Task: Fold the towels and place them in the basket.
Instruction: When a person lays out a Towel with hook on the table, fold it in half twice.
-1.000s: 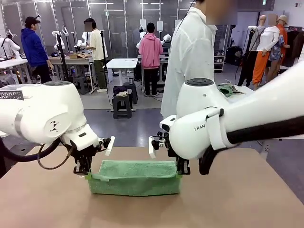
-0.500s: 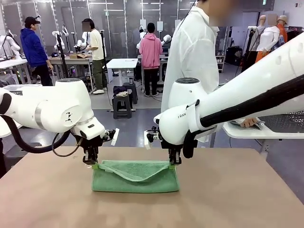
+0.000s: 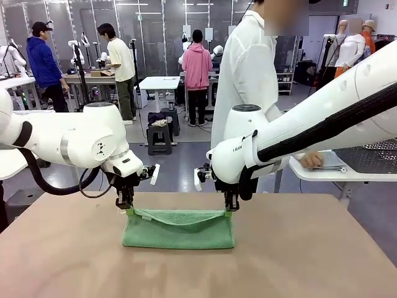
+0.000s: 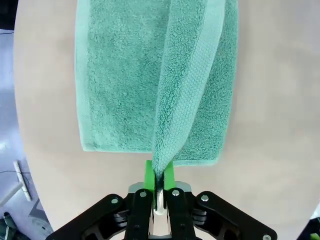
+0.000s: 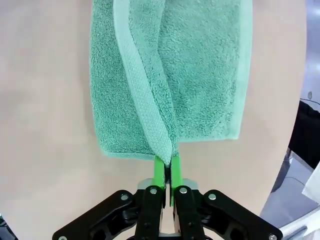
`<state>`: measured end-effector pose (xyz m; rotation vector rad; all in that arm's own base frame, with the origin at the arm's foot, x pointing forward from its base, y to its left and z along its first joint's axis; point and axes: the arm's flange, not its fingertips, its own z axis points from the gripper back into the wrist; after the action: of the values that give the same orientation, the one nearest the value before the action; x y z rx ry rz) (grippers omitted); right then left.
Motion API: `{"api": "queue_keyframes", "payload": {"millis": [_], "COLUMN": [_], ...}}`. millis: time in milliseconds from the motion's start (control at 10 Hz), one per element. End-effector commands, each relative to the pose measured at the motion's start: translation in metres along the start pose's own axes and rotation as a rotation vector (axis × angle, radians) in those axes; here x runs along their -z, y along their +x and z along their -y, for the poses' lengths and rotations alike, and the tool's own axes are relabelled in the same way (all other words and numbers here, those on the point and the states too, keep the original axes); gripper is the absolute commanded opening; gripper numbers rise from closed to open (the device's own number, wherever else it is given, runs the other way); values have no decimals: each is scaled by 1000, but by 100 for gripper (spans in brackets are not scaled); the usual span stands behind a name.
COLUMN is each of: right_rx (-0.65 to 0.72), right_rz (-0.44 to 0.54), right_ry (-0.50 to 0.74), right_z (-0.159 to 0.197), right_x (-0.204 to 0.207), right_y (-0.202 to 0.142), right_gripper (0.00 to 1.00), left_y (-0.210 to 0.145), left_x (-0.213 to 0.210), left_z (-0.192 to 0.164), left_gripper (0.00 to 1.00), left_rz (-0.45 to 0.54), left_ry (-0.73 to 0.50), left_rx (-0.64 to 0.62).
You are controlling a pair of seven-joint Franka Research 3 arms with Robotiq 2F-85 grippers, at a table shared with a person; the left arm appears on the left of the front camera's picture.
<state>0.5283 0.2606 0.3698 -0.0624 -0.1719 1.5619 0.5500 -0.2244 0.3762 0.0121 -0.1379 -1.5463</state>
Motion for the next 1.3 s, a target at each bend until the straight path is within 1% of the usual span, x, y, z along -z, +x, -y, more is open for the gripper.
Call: {"api": "queue_keyframes", "payload": {"millis": [0, 100, 700, 800, 900, 1000, 1100, 1200], "right_rx": [-23, -48, -20, -29, -33, -29, -29, -33], "right_rz": [-5, 7, 28, 34, 67, 91, 110, 125], "right_ry": [-26, -41, -21, -43, -68, -105, -164, -193], "right_z": [14, 17, 23, 23, 24, 24, 23, 21], "right_x": [3, 6, 25, 27, 27, 27, 26, 23], "right_y": [0, -1, -13, -14, -16, -18, -20, -21], "right_gripper": [6, 6, 6, 22, 26, 42, 46, 62], "left_y": [2, 0, -9, -10, -11, -11, -12, -14], "left_x": [4, 7, 25, 26, 26, 25, 24, 20], "left_z": [-18, -21, -31, -32, -32, -30, -29, -26], "left_gripper": [0, 0, 0, 26, 27, 45, 46, 64], "left_rz": [-35, -37, -30, -26, -19, -22, -29, -23], "left_ry": [0, -4, -28, -14, 12, 48, 107, 158], "left_rx": [-9, -17, -23, -18, -14, -13, -22, -32]}}
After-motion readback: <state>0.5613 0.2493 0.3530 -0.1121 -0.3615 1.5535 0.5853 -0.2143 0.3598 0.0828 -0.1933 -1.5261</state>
